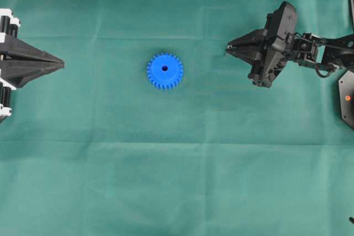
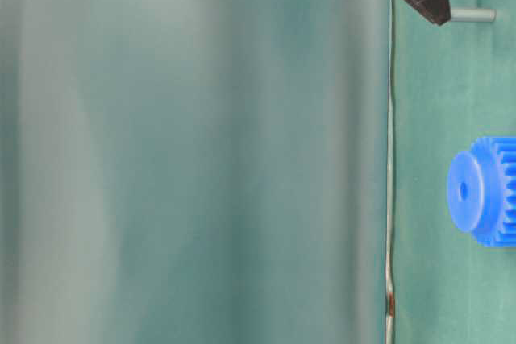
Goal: Insert the shaft placed at a random location into the center hole of the medium gear at another random location.
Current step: 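Lift the shaft and carry it left over the blue gear's hole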
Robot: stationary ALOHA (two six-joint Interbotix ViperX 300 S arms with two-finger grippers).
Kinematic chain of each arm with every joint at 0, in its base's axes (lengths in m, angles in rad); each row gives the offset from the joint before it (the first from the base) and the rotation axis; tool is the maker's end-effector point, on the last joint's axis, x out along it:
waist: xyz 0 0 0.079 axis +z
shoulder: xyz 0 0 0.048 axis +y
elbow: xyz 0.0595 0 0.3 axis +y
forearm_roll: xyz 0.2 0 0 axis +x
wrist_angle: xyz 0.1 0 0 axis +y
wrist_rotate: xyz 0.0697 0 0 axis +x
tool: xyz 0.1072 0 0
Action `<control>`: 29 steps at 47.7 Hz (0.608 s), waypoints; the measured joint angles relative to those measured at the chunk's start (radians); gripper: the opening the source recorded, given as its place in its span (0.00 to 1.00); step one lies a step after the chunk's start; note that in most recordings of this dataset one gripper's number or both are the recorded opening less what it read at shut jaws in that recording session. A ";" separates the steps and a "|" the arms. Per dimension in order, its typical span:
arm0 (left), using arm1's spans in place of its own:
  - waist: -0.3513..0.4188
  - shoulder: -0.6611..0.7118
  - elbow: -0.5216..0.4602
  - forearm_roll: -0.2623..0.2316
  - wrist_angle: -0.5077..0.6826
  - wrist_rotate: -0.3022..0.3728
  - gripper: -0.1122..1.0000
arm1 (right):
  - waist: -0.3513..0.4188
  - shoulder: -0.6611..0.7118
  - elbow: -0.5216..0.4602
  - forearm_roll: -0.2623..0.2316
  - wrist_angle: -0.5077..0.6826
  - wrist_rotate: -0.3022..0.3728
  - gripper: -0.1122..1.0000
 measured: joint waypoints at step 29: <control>0.000 -0.002 0.000 0.000 0.003 0.000 0.12 | 0.000 -0.273 -0.044 0.000 0.252 0.000 0.22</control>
